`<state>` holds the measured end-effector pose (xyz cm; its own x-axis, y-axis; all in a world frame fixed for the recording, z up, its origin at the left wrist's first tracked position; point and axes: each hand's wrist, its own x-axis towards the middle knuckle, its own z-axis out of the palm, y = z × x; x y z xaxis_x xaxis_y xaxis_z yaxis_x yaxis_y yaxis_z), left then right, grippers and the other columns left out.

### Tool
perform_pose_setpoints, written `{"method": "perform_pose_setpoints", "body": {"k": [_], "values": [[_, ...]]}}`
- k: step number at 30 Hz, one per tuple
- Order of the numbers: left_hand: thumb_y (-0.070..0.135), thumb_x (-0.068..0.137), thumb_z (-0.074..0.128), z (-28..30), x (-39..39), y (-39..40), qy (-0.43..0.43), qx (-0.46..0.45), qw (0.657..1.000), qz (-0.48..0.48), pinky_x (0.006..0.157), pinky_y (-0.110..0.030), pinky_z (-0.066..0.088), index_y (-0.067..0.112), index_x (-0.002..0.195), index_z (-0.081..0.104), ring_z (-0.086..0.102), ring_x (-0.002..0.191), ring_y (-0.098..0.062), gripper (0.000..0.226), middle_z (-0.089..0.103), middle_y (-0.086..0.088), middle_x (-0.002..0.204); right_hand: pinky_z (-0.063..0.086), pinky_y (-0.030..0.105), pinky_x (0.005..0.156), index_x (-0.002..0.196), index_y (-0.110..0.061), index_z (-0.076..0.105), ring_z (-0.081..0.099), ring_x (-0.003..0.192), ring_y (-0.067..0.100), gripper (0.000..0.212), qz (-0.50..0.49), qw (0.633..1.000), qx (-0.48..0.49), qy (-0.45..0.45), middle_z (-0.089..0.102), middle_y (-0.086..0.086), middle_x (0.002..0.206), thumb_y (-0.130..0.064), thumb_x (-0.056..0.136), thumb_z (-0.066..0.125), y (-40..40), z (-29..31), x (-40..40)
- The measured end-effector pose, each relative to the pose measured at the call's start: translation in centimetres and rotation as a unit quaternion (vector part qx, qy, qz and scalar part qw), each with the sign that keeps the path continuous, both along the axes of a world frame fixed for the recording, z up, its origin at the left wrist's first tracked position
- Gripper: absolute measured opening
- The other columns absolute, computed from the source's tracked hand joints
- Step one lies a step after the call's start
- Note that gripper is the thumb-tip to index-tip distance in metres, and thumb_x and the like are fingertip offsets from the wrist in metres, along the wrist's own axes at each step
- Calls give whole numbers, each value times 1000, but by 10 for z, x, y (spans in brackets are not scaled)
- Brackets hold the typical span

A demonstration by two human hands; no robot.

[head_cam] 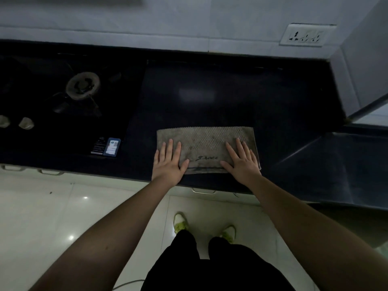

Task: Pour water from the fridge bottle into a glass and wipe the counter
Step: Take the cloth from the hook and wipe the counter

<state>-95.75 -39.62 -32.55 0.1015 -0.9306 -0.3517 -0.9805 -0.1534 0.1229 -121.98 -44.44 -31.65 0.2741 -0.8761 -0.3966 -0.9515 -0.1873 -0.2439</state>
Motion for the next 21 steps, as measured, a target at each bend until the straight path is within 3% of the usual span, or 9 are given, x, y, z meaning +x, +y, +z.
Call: {"method": "perform_pose_setpoints", "body": {"k": [13,21], "values": [[60,98,7,6,-71,9,-4,24,999,37,119,-43,-15,28,151,-24,-27,146,-21,69,-32,-3,158,-7,39,120,152,-39,-13,-21,147,16,73,34,999,10,19,-25,-2,160,-68,94,22,-11,3,-60],[62,97,6,3,-87,-8,-5,10,999,-39,120,-44,-14,30,150,-25,-26,147,-20,69,-31,-2,158,-9,37,118,151,-38,-16,-21,147,18,71,-38,999,-9,17,-25,-2,159,-67,94,16,15,2,-84]]}}
